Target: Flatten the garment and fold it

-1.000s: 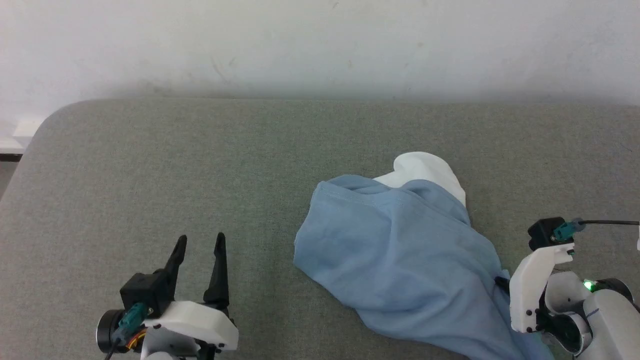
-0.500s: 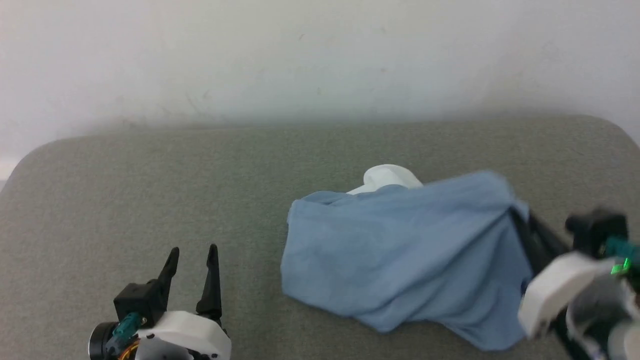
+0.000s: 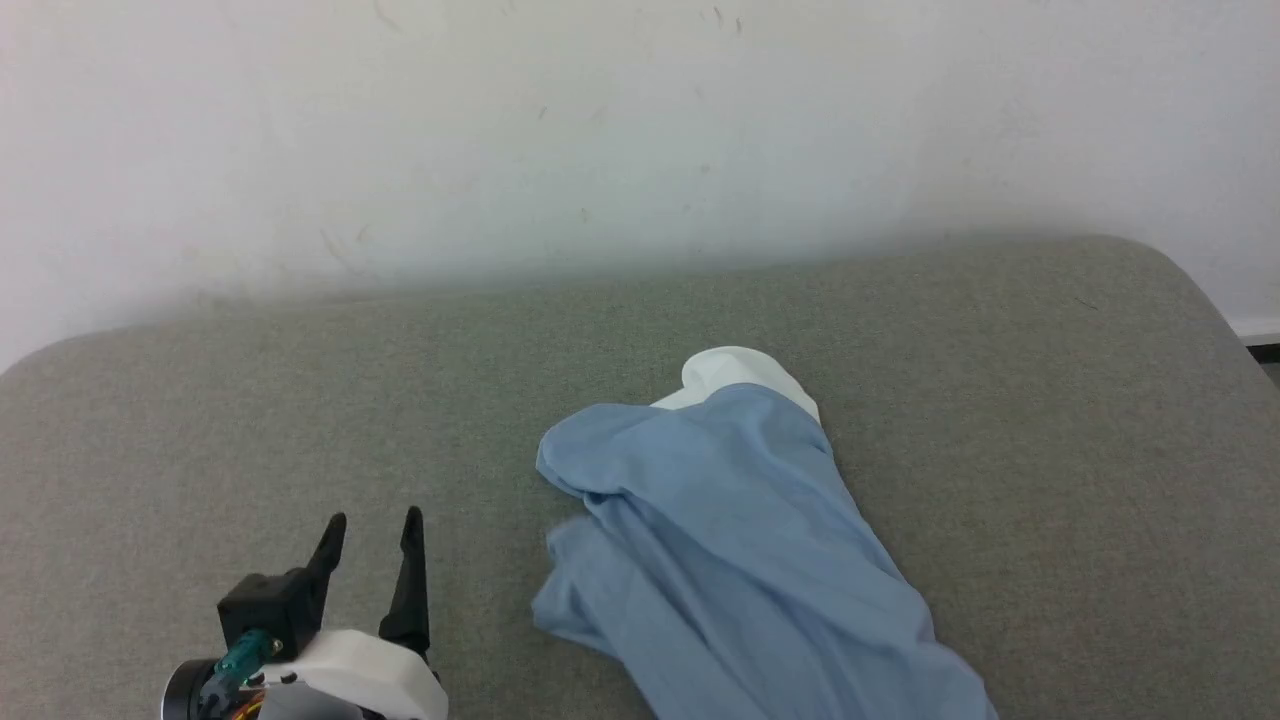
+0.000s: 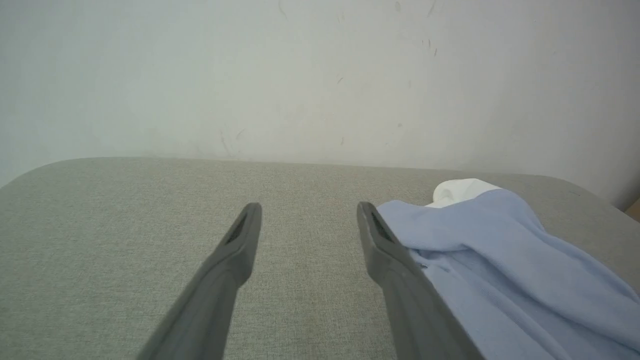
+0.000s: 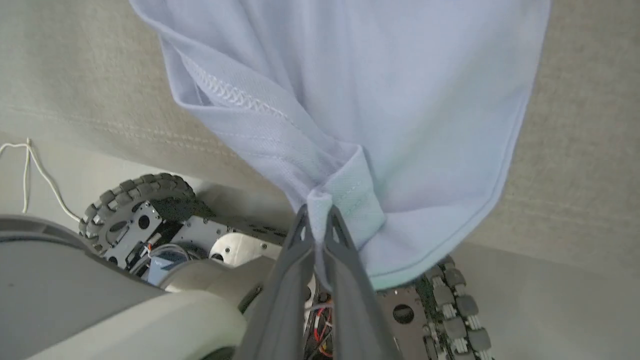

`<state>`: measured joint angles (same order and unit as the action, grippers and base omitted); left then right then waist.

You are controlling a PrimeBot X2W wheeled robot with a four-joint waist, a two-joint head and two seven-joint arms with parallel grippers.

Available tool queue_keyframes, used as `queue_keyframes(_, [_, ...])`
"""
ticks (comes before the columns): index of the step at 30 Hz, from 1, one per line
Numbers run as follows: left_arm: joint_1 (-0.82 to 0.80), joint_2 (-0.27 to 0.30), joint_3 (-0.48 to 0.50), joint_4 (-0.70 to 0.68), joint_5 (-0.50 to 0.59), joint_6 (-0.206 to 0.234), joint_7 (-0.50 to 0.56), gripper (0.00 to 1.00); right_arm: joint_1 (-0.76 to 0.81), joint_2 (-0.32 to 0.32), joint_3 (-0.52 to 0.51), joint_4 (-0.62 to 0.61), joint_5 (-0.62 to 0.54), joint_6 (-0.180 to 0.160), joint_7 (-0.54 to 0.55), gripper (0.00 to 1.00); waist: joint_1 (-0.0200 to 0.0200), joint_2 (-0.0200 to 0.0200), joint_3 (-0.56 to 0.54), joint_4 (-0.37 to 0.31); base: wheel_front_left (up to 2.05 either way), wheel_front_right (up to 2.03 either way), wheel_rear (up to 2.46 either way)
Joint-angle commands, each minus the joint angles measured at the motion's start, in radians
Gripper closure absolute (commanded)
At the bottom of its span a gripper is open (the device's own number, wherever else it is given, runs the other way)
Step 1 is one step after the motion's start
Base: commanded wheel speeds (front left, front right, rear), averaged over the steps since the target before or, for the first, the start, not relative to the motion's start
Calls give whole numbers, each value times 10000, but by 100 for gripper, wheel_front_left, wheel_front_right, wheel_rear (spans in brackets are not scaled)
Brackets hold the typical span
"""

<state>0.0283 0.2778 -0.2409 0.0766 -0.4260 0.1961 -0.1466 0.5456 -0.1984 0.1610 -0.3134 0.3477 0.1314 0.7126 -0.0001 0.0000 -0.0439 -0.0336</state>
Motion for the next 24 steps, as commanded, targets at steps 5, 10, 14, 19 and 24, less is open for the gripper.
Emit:
queue_keyframes(5, [188, 60, -6, 121, -128, 76, 61, 0, -245, 29, -247, 321, 29, -7, -1434, 0, 1, 0, -75, 51, 0, 0, 0])
queue_keyframes(10, [215, 85, 24, 149, -175, 114, 65, 0, -882, 631, -739, 110, -76, -7, -3384, 0, 1, 0, -47, 69, 0, 0, 0])
queue_keyframes(14, [189, 92, 15, 97, -181, 159, 71, 0, -1600, 1153, -1655, 137, -584, -7, -4907, 0, 1, 0, 33, 92, 0, 0, 0])
queue_keyframes(19, [4, 64, -117, -10, -126, 159, 118, 0, -2496, 1342, -2157, 550, -1344, -7, -5580, 0, 1, 0, 245, 141, 0, 0, 0])
queue_keyframes(24, [-841, 13, -743, 8, 155, -212, 479, 0, -3141, 1388, -2293, 792, -1736, -7, -5668, 0, 1, 0, 708, 282, 0, 0, 0])
